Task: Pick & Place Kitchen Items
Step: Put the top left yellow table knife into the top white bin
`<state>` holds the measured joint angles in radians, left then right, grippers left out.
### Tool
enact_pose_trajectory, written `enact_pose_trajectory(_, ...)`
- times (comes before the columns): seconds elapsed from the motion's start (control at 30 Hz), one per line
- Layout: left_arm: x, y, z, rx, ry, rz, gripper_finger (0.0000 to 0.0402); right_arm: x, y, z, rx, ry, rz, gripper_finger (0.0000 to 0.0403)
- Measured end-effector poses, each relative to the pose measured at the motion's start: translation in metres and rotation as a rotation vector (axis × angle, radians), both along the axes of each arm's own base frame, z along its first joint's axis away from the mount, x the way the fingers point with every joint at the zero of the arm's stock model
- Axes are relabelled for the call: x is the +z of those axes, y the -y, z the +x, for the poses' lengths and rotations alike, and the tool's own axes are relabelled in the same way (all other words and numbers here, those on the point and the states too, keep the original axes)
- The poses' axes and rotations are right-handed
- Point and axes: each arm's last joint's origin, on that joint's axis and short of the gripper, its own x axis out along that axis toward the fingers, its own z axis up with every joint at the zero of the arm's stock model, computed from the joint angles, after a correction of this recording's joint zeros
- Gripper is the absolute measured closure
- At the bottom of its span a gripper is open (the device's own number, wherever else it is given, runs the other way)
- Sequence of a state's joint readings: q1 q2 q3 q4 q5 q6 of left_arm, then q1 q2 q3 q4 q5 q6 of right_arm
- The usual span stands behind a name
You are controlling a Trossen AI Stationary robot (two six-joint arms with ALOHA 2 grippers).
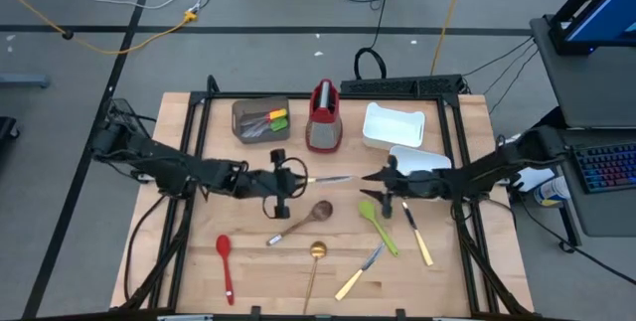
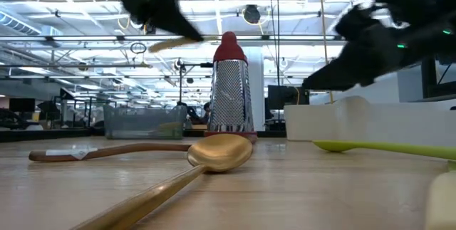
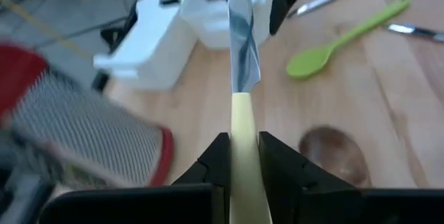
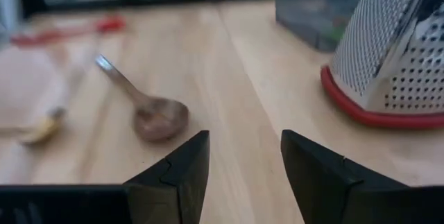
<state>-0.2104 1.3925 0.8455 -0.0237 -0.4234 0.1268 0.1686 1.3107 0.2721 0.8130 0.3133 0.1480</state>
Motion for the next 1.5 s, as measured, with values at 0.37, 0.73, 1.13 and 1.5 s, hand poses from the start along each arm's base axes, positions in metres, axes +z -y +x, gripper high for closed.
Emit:
enact_pose_trajectory(0.37,0.045,-0.034,0.09,-0.142,-0.069,0.153,0.0351,-0.004,-0.005,-0.037,0.066,0.251,0.051,0.0232)
enact_pose_trajectory(0.73,0.045,-0.111,0.176,-0.051,-0.199,0.304,0.035,-0.005,-0.019,-0.04,0.212,0.228,0.067,0.0232)
enact_pose_trajectory(1.13,0.021,-0.158,0.207,-0.179,-0.159,0.455,0.035,-0.005,-0.019,-0.04,0.222,0.229,0.013,0.0232)
enact_pose_trajectory(1.5,-0.033,-0.21,0.216,-0.147,-0.207,0.499,0.035,-0.005,-0.019,-0.04,0.222,0.23,0.013,0.0232)
